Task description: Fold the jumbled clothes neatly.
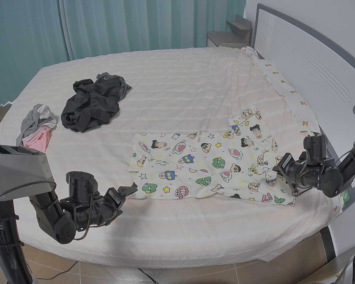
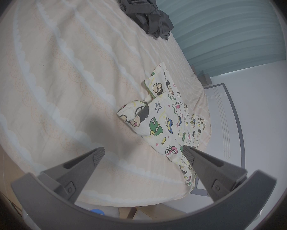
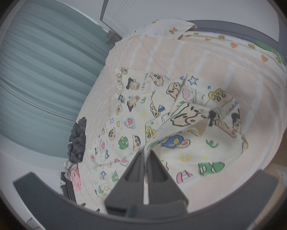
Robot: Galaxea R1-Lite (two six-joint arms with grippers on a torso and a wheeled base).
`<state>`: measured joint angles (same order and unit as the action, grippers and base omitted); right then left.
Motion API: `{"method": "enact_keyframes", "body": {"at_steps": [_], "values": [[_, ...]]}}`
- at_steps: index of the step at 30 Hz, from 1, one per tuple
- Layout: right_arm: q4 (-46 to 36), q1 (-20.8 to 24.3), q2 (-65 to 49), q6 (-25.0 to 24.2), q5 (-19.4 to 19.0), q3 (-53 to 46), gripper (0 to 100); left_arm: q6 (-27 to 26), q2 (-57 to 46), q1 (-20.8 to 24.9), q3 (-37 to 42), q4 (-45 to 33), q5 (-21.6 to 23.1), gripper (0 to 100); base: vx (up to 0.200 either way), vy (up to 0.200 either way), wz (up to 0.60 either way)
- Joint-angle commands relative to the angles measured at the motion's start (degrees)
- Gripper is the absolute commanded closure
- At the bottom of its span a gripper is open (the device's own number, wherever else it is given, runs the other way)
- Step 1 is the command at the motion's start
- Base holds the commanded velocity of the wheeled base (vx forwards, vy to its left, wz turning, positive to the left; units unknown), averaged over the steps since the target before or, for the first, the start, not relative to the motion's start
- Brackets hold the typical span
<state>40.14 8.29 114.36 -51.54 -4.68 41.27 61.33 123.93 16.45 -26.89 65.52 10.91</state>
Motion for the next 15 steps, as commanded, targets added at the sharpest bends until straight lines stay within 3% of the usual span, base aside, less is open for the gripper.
{"method": "enact_keyframes", "body": {"at_steps": [1, 15], "values": [[-1.2, 1.8, -1.7, 0.0, 0.0, -2.5, 100, 0.0, -0.1, 0.0, 0.1, 0.0, 0.0, 0, 0.0, 0.0, 0.0], [-1.7, 4.1, 1.5, 0.0, 2.2, -5.6, 100, 0.0, -0.1, 0.1, 0.1, 0.0, 0.0, 0, 0.0, 0.0, 0.0]]}}
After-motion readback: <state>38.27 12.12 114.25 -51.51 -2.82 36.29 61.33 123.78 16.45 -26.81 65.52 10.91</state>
